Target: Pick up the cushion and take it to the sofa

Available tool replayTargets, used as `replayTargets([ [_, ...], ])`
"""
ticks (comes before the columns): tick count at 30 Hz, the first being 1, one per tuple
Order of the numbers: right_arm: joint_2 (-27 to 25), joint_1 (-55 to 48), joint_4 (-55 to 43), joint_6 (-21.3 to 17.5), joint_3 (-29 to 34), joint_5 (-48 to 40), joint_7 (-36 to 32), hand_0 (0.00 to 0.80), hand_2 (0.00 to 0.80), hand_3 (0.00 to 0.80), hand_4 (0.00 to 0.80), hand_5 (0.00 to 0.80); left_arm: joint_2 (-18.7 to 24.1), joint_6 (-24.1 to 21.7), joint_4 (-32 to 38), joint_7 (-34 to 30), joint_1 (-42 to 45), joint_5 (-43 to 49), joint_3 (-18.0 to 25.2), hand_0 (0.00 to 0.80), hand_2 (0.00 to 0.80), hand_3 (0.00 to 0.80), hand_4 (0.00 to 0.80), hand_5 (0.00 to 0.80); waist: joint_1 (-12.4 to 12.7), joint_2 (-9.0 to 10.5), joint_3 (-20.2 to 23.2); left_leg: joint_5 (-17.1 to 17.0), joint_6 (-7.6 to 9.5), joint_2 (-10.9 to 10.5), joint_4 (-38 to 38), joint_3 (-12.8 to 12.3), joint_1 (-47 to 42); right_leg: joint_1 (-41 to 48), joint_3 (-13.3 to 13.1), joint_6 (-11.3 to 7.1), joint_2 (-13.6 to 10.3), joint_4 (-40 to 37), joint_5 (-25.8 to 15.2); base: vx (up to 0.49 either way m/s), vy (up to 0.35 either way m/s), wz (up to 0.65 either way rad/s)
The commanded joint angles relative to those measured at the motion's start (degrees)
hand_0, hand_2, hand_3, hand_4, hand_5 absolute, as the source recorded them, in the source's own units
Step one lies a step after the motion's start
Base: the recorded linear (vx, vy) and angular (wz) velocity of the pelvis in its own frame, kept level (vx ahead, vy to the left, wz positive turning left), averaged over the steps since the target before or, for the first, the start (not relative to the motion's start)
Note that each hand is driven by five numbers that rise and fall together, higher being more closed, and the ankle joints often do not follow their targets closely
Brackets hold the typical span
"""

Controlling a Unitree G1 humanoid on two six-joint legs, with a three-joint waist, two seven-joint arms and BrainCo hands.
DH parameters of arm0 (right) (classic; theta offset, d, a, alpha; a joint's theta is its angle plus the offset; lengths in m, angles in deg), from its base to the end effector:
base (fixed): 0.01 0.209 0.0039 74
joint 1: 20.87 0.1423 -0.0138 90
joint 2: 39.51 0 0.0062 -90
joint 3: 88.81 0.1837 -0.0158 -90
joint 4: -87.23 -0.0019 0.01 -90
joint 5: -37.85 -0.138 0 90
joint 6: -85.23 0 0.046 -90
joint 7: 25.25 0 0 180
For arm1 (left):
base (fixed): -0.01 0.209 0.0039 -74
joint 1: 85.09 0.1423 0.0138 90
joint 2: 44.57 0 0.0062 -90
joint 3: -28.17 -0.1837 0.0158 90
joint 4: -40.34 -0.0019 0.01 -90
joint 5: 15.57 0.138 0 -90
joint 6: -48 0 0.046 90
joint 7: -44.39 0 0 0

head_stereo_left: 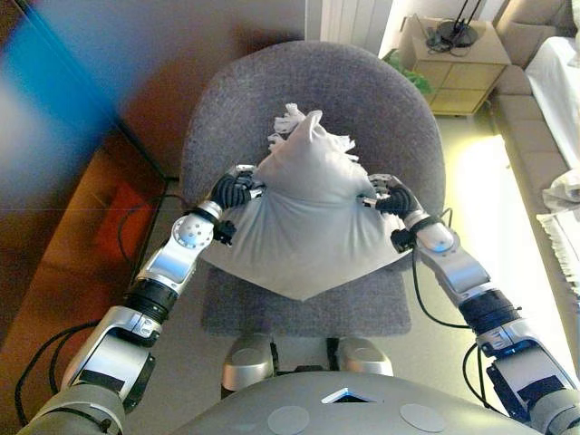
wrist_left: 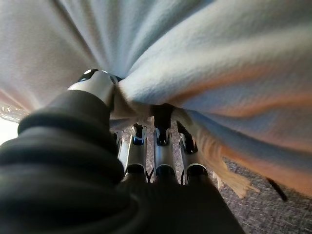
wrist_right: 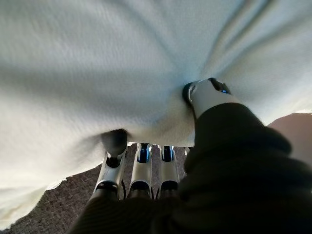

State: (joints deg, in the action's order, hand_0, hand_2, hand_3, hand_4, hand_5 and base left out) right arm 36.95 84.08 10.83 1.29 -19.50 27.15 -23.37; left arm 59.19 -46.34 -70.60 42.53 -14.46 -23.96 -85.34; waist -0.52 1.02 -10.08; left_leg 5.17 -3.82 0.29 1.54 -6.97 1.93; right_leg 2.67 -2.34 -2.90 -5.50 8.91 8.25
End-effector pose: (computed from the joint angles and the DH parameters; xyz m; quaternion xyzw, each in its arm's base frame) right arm 0.2445 -0.1918 0.0482 -0.2099 0.0904 0.1115 0.9671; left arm 0.2571 0.1906 0.0502 0.2379 0.0360 -0.1629 0.9569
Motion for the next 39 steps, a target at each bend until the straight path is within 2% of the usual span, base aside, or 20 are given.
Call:
replayTargets([
  [1,3.01,-2.23,-1.79,-3.56,0.15,0.74,2.42,0.8,0.8,0.8,0.8,0.8,0.64,-3.95,0.7,1.13,-3.76,-1.86,2.46,0.8,0.8,0.8,0.8,0.8,0.48,-1.1,9.66,-5.25,4.68,-1.14,5.33,0.39,5.84,-0.82,4.93,-4.75,-2.51,20.13,-6.59,0.088,0.061,-0.14],
  [5,3.12,-1.45,0.06,-4.93,-0.36,0.84,1.9,0.8,0.8,0.8,0.8,0.8,1.04,-3.86,0.31,1.27,-4.25,-2.12,2.81,0.8,0.8,0.8,0.8,0.8,0.29,-1.4,9.29,-5.02,3.84,-1.08,4.49,-0.18,3.81,-2.56,6.96,-4.19,-5.08,10.78,-6.23,0.003,-0.059,-0.25],
  [8,2.45,-0.08,0.5,-4.67,-0.39,0.06,1.42,0.8,0.8,0.8,0.8,0.8,0.96,-3.12,-0.02,2.29,-5.3,-2.02,2.44,0.8,0.8,0.8,0.8,0.8,0.03,-1.1,8.53,-4.63,2.77,-0.15,5.13,-0.62,3.41,-2.56,7.11,-4.77,-5.64,6.73,-6.22,-0.049,-0.125,-0.19],
  [9,2.07,1.31,0.71,-3.8,-0.29,-0.66,0.91,0.8,0.8,0.8,0.8,0.8,0.79,-2.5,-0.12,2.84,-5.51,-2.1,2.54,0.8,0.8,0.8,0.8,0.8,0.51,-0.71,8.16,-4.69,1.85,1.12,5.89,-1.08,3.8,-1.48,8.07,-5.27,-5.86,5.49,-5.26,-0.063,-0.154,-0.16],
  [11,2.06,2.6,1.07,-3.22,-0.25,-0.69,0.67,0.8,0.8,0.8,0.8,0.8,0.41,-1.89,-0.28,3.66,-5.63,-1.53,2.76,0.8,0.8,0.8,0.8,0.8,1.2,-0.21,7.95,-5.33,0.7,2.58,6.66,-0.87,5.04,0.58,8.63,-5.57,-5.38,2.98,-3.22,-0.079,-0.192,-0.14],
  [13,1.77,3.22,1.26,-2.75,0.12,-0.75,0.54,0.8,0.8,0.8,0.8,0.8,-0.09,-1.14,-0.43,4.47,-5.69,-1.76,2.91,0.8,0.8,0.8,0.8,0.8,1.66,0.5,8.07,-6.35,-0.56,3.94,7.16,-0.21,6.9,2.82,8.11,-5.62,-4.33,-0.04,-2.43,-0.071,-0.172,-0.1],
  [15,1.53,3.94,1.66,-2.28,0.16,-1.18,0.9,0.8,0.8,0.8,0.8,0.8,-0.63,-0.64,-0.39,5.45,-5.83,-2.14,2.82,0.8,0.8,0.8,0.8,0.8,1.94,0.84,7.98,-7.52,-1.71,5.28,6.76,0.1,8.08,3.96,7.85,-4.96,-3.26,-2.03,-2.32,-0.071,-0.129,0.1],
  [18,1.67,5.6,3.32,-2.69,0.37,-0.22,0.34,0.8,0.8,0.8,0.8,0.8,-1.86,-0.67,-0.42,6.38,-5.63,-2.61,3.78,0.8,0.8,0.8,0.8,0.8,2.24,0.97,7.34,-8.59,-2.96,6.95,6.77,-0.31,9.5,4.29,8.98,-3.54,-2.18,-4.39,-2.82,-0.127,-0.072,0.09],
  [20,1.26,6.51,4.09,-2.51,0.61,0.44,0.4,0.8,0.8,0.8,0.8,0.8,-2.32,-0.71,-0.42,5.68,-5.45,-2.62,4.55,0.8,0.8,0.8,0.8,0.8,1.79,1.23,6.81,-7.96,-3.15,8.33,10.3,-2.31,10.55,3.9,9.87,-2.79,-2.32,-4.39,-3.07,-0.139,-0.029,0.1],
  [21,0.8,6.95,4.3,-2.21,0.76,0.39,0.12,0.8,0.8,0.8,0.8,0.8,-2.45,-0.64,-0.49,5.04,-5.27,-2.6,4.99,0.8,0.8,0.8,0.8,0.8,1.32,1.54,6.47,-7.22,-3.2,9.25,14.36,-3.12,11.03,3.45,10.23,-2.29,-2.68,-3.84,-3.09,-0.102,0.001,0.18],
  [23,0.39,7.79,4.7,-1.37,0.58,-0.04,-0.54,0.8,0.8,0.8,0.8,0.8,-2.36,-1.05,-0.71,4.15,-4.39,-2.14,5.72,0.8,0.8,0.8,0.8,0.8,0.52,1.65,6.26,-4.11,-2.43,9.58,18.07,-2.75,10.01,2.31,10.09,-2.11,-3.36,-2.09,-2.92,-0.042,0.076,0.27],
  [24,0.45,8.01,4.89,-0.97,0.43,-0.06,-0.86,0.8,0.8,0.8,0.8,0.8,-2.22,-1.19,-0.88,3.84,-3.91,-2.06,6.06,0.8,0.8,0.8,0.8,0.8,0.11,1.43,6.57,-2.49,-1.6,8.8,16.65,-2.69,7.27,1.57,9.96,-2.56,-3.73,-1.01,-2.94,0.031,0.173,0.23],
  [27,0.63,7.3,4.26,-0.11,0.24,-0.57,-0.35,0.8,0.8,0.8,0.8,0.8,-0.92,-0.35,-0.77,2.8,-4.36,-2.8,5.37,0.8,0.8,0.8,0.8,0.8,-0.44,-0.16,7.52,-1.86,-0.19,6.25,10.19,-2.42,1.55,-0.86,10.96,-4.12,-4.41,3.95,-3.28,0.071,0.207,0.12],
  [28,0.87,6.97,4.02,-0.12,0.11,-0.6,0.75,0.8,0.8,0.8,0.8,0.8,-0.01,-0.28,-1.11,2.15,-5.35,-2.99,4.58,0.8,0.8,0.8,0.8,0.8,-0.46,-0.47,7.43,-1.39,1.23,5.08,8.57,-2.52,0.14,-3.25,11.79,-5.32,-6.15,10.05,-5.35,0.009,0.197,0.39],
  [29,1.28,6.76,3.84,-0.3,-0.06,-0.73,1.75,0.8,0.8,0.8,0.8,0.8,0.4,-0.89,-1.7,1.89,-5.89,-3.04,4.03,0.8,0.8,0.8,0.8,0.8,-0.72,-1.04,6.99,-1.07,2.25,4.83,7.85,-3.08,-0.67,-6.53,11.44,-5.72,-7.45,17.35,-7.79,-0.007,0.22,0.45],
  [30,1.97,6.3,3.33,-0.22,-0.32,-0.72,3.02,0.8,0.8,0.8,0.8,0.8,0.6,-1.36,-1.91,1.84,-6.19,-2.81,3.51,0.8,0.8,0.8,0.8,0.8,-1.19,-1.62,6.22,-0.54,2.84,4.83,7.83,-3.3,-1.4,-9.83,9.97,-5.8,-7.81,23.78,-9.54,-0.009,0.159,0.27],
  [32,3.1,6.08,3.36,-0.06,-1.05,-0.66,4.66,0.8,0.8,0.8,0.8,0.8,0.65,-1.42,-2.37,2.09,-6.88,-2.94,2.74,0.8,0.8,0.8,0.8,0.8,-1.55,-1.67,5.19,0.17,3.06,4.66,8.59,-3.32,-2.12,-12.11,8.19,-5.63,-8.23,26.8,-9.63,0.047,0.055,0.15],
  [34,4.53,6.47,5.36,-1.34,-1.62,-0.69,5.24,0.8,0.8,0.8,0.8,0.8,0.32,-0.47,-2.45,2.33,-8.04,-2.99,2.27,0.8,0.8,0.8,0.8,0.8,-1.52,-1.25,4.98,0.26,2.03,4.54,9.04,-2.62,-2.12,-10.15,8.09,-5.36,-9.43,19.74,-9.45,0.094,-0.088,0.05],
  [37,4.45,8.55,6.29,-2.65,-2.03,-0.81,5.82,0.8,0.8,0.8,0.8,0.8,0.12,0.21,-2.38,3.94,-11.23,-3.37,1.03,0.8,0.8,0.8,0.8,0.8,-2.21,-0.21,3.55,1.79,-0.41,5.59,13.63,-0.45,1.15,-9.46,4.19,-6.25,-10.82,6.61,-9.85,-0.031,-0.24,0.19],
  [39,3.06,13.03,7.39,-3.22,-2.27,-2.27,6.06,0.8,0.8,0.8,0.8,0.8,0.73,0.06,-2.46,5.38,-14.58,-4.53,0.61,0.8,0.8,0.8,0.8,0.8,-1.88,0.48,1.28,2.89,-1.24,7.42,19.54,1.25,7.55,-12.01,3.5,-6.77,-10.23,6.55,-8.69,-0.287,-0.276,0.35],
])
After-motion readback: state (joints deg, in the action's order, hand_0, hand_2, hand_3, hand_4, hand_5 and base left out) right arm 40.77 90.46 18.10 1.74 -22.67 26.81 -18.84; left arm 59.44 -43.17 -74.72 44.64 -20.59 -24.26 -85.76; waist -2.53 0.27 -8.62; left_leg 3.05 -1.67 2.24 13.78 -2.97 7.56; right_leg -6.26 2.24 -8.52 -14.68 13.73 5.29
